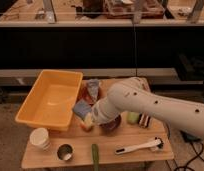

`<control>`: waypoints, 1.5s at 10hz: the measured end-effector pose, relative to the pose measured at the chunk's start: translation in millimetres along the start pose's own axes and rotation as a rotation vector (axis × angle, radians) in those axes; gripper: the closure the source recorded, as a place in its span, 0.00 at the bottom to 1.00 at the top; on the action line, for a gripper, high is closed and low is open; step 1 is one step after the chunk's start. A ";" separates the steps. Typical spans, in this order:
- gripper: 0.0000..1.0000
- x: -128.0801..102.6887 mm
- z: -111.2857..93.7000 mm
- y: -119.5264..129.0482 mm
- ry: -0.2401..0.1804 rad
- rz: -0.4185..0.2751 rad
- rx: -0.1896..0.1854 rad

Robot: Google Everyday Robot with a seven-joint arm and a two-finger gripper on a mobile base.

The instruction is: Place sponge in metal cup

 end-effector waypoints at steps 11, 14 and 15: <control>1.00 -45.0 88.8 -118.8 -0.193 -0.584 -0.003; 1.00 -49.5 106.2 -99.3 -0.250 -0.537 -0.014; 1.00 -53.3 107.0 -83.8 -0.261 -0.506 -0.021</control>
